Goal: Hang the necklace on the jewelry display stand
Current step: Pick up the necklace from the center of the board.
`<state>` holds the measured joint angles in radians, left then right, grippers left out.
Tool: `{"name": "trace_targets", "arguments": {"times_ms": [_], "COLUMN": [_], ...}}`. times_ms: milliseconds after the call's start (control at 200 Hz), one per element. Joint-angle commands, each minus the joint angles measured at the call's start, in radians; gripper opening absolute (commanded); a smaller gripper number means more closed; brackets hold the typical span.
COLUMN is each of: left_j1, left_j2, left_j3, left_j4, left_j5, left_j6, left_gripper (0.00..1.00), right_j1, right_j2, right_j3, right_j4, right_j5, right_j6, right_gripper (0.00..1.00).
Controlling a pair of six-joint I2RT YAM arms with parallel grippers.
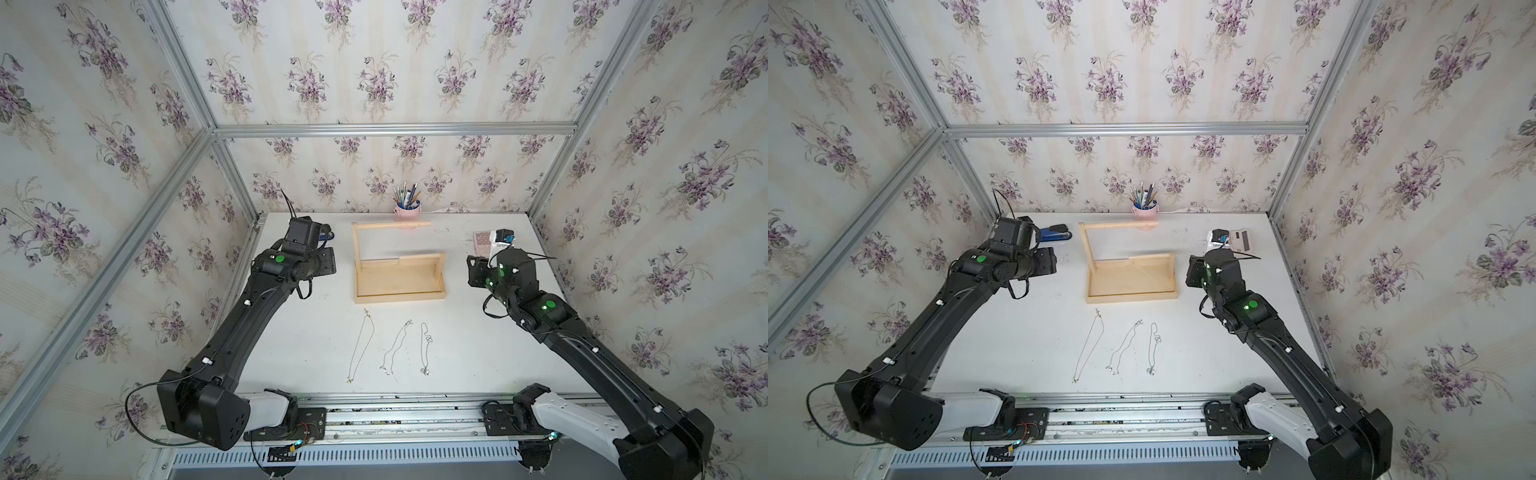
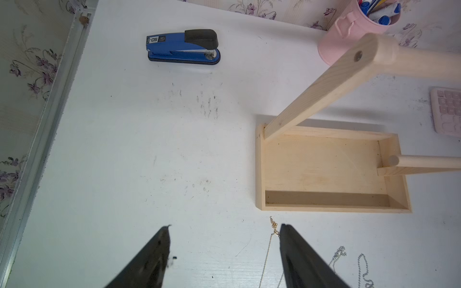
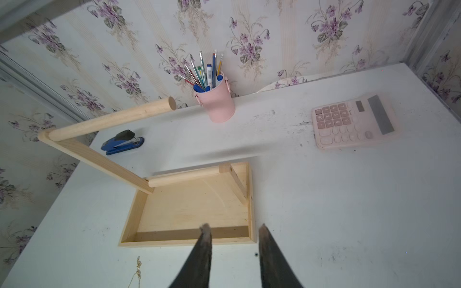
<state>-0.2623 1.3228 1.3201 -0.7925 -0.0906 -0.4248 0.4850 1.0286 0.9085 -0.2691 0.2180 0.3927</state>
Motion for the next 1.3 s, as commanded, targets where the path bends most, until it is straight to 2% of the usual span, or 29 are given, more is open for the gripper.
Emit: {"name": "trace_targets", "arguments": {"times_ms": [0,190,260,355,535,734,979,1184,1294], "left_j1": [-0.001,-0.001,-0.002,-0.001,-0.001,-0.003,-0.008,-0.009,-0.009], "left_j2": [-0.018,-0.019,-0.024,-0.046,-0.058,-0.056,-0.097,-0.091,-0.094], "left_j3": [0.001,0.058,0.069,0.051,0.019,-0.01,-0.057,-0.065,-0.069], "left_j4": [-0.021,-0.069,-0.09,-0.098,-0.103,-0.087,-0.089,-0.085,-0.078], "left_j5": [-0.018,0.033,0.024,-0.006,-0.005,0.015,0.047,0.071,0.085], "left_j6": [0.011,0.023,0.023,0.015,0.006,-0.009,-0.001,0.003,0.006], "left_gripper": [0.74,0.85,0.92,1.0,1.0,1.0,0.99,0.98,0.97], "right_j1": [0.038,0.16,0.192,0.211,0.227,0.287,0.371,0.379,0.379], "right_j2": [0.014,0.047,0.058,0.069,0.07,0.115,0.247,0.37,0.415], "right_j3": [0.009,0.045,0.033,0.024,0.007,-0.026,-0.094,-0.114,-0.106], "right_j4": [0.009,-0.079,-0.106,-0.133,-0.187,-0.235,-0.237,-0.181,-0.161], "right_j5": [0.058,0.188,0.222,0.195,0.14,0.156,0.082,-0.032,-0.055], "right_j6": [-0.016,-0.015,0.001,0.012,0.047,0.14,0.242,0.305,0.305], "right_gripper": [0.36,0.43,0.41,0.38,0.48,0.57,0.59,0.58,0.64]}}
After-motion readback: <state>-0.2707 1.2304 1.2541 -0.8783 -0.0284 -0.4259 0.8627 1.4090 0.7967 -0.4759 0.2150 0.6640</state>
